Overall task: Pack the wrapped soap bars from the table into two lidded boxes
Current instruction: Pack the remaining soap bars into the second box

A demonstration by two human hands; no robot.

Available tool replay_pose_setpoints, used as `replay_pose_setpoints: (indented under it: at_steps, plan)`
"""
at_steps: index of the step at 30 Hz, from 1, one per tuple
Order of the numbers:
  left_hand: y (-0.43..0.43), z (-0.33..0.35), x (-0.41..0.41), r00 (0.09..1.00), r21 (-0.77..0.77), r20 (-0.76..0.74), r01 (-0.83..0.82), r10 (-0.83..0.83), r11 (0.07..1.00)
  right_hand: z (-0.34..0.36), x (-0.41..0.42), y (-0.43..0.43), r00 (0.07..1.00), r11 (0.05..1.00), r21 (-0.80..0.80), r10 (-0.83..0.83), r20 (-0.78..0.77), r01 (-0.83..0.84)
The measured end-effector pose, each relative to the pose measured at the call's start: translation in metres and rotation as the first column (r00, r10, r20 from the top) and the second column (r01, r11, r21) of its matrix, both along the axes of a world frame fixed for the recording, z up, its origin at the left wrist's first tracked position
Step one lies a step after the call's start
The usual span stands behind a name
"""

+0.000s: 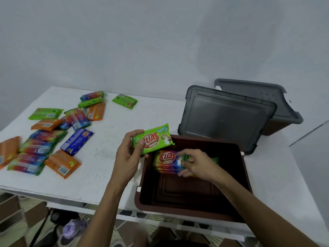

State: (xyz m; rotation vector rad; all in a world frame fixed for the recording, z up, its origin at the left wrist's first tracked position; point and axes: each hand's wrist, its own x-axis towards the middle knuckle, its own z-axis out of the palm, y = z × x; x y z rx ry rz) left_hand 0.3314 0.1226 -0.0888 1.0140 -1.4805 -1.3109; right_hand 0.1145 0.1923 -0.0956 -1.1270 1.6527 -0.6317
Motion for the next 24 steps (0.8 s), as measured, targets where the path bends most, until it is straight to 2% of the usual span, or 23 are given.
replay_pose_setpoints:
  at_steps: [3,5,7,8,10,11,12,14,16,17,19,20,22,24]
  plan:
    - [0.000,0.000,0.000,1.000,-0.002,0.018,0.025,-0.025,1.000,-0.008,0.005,0.002,0.952,0.997,-0.042,0.054,-0.300,-0.070]
    - [-0.001,0.001,0.000,0.999,-0.007,0.030,0.040,-0.040,0.999,-0.006,0.005,0.009,0.864,0.984,-0.100,0.077,-0.498,-0.146]
    - [-0.002,0.004,0.000,0.997,-0.018,0.050,0.062,-0.061,0.998,0.002,0.001,0.015,0.813,0.963,-0.236,-0.035,-0.582,-0.127]
    - [-0.002,0.006,0.000,0.996,-0.023,0.056,0.076,-0.075,0.997,0.009,0.000,0.017,0.851,0.942,-0.330,-0.132,-0.509,-0.051]
    - [0.000,0.013,-0.005,0.992,-0.015,0.047,0.121,-0.120,0.993,0.024,-0.002,0.021,0.963,0.894,-0.410,-0.245,-0.113,0.180]
    - [0.001,0.016,-0.009,0.987,-0.013,0.044,0.155,-0.155,0.988,0.032,-0.002,0.022,0.969,0.891,-0.382,-0.222,0.106,0.246]
    - [0.003,0.019,-0.015,0.978,-0.012,0.048,0.202,-0.201,0.979,0.038,-0.002,0.024,0.947,0.897,-0.348,-0.187,0.261,0.273]
    - [0.008,0.022,-0.029,0.947,0.006,0.078,0.312,-0.312,0.950,0.043,-0.006,0.029,0.893,0.900,-0.313,-0.153,0.423,0.303]
    - [0.012,0.021,-0.040,0.906,-0.012,0.192,0.386,-0.377,0.922,0.043,-0.015,0.037,0.876,0.889,-0.298,-0.194,0.442,0.347]
    - [0.013,0.019,-0.042,0.882,-0.073,0.305,0.397,-0.358,0.915,0.041,-0.022,0.043,0.878,0.883,-0.287,-0.234,0.417,0.372]
    - [0.010,0.011,-0.040,0.824,-0.279,0.533,0.384,-0.191,0.880,0.039,-0.037,0.055,0.892,0.880,-0.257,-0.310,0.330,0.400]
    - [0.008,0.006,-0.036,0.798,-0.375,0.596,0.370,-0.085,0.850,0.038,-0.044,0.059,0.898,0.880,-0.238,-0.344,0.275,0.410]
    - [0.004,-0.003,-0.029,0.761,-0.461,0.644,0.306,0.077,0.833,0.031,-0.052,0.063,0.912,0.889,-0.208,-0.387,0.135,0.408]
    - [0.002,-0.010,-0.025,0.738,-0.467,0.657,0.237,0.155,0.852,0.019,-0.052,0.059,0.919,0.906,-0.177,-0.394,-0.024,0.384]
